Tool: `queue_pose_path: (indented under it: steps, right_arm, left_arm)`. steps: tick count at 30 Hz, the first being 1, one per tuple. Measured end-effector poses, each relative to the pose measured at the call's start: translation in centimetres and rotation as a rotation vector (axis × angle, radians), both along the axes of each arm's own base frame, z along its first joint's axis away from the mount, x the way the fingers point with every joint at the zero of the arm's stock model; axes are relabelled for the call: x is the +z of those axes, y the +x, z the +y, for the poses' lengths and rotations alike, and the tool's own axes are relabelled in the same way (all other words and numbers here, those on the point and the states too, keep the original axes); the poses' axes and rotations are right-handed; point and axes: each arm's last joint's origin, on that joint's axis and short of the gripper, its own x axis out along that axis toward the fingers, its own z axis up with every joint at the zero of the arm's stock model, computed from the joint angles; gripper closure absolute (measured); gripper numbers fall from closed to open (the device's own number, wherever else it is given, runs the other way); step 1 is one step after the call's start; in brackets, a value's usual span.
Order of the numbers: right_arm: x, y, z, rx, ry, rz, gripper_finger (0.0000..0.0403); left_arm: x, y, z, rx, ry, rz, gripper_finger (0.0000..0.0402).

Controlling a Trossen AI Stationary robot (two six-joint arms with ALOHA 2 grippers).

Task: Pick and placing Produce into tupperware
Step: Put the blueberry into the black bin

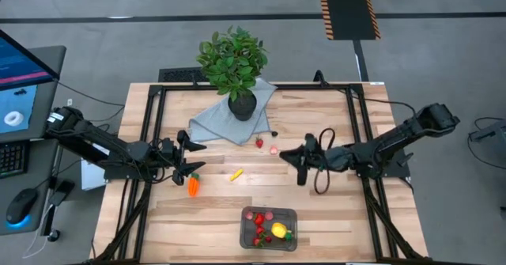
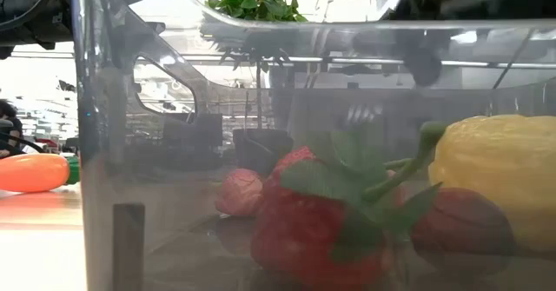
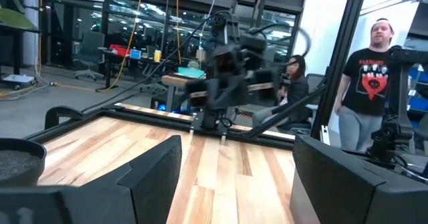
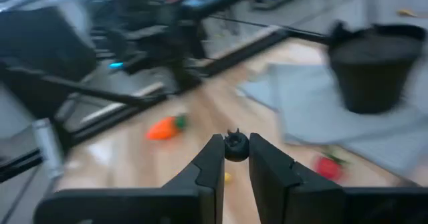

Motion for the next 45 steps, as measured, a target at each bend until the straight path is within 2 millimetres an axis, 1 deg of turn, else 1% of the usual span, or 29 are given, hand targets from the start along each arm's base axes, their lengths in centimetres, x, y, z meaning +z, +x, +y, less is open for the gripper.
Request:
queue_pose_path:
  steps: [3, 7, 12, 16, 23, 30, 34, 39, 45]
  right_arm:
    - [1.1, 0.8, 1.9, 0.073, -0.034, -0.014, 0.0325]
    - [1.9, 1.8, 4.2, 0.134, -0.058, 0.020, 0.0325]
    - [1.7, 3.1, 6.6, 0.190, -0.082, 0.073, 0.0325]
    - [1.0, 3.9, 8.5, 0.283, -0.085, 0.132, 0.0325]
    - [-0.1, 4.6, 11.3, 0.390, -0.084, 0.202, 0.0325]
    - [-1.4, 4.5, 13.2, 0.406, -0.003, 0.297, 0.0325]
    - [-2.1, 3.8, 14.2, 0.413, 0.049, 0.328, 0.0325]
    - [-2.1, 3.0, 15.2, 0.440, 0.092, 0.330, 0.0325]
    - [-2.1, 2.9, 15.4, 0.457, 0.115, 0.337, 0.0325]
  left_arm:
    - [0.0, 0.0, 0.0, 0.000, 0.000, 0.000, 0.0127]
    - [0.0, 0.0, 0.0, -0.001, -0.006, -0.001, 0.0127]
    - [0.0, 0.0, 0.0, -0.003, -0.015, -0.002, 0.0127]
    - [0.0, 0.0, 0.0, -0.008, -0.040, -0.003, 0.0127]
    - [0.0, 0.0, 0.0, -0.016, -0.073, -0.004, 0.0127]
    - [-0.2, 0.0, 0.0, -0.017, -0.075, 0.014, 0.0127]
    - [-0.3, 0.1, 0.0, -0.017, -0.080, 0.027, 0.0127]
    - [-0.4, 0.1, 0.0, -0.008, -0.070, 0.037, 0.0127]
    - [-0.6, 0.1, 0.0, -0.004, -0.067, 0.057, 0.0127]
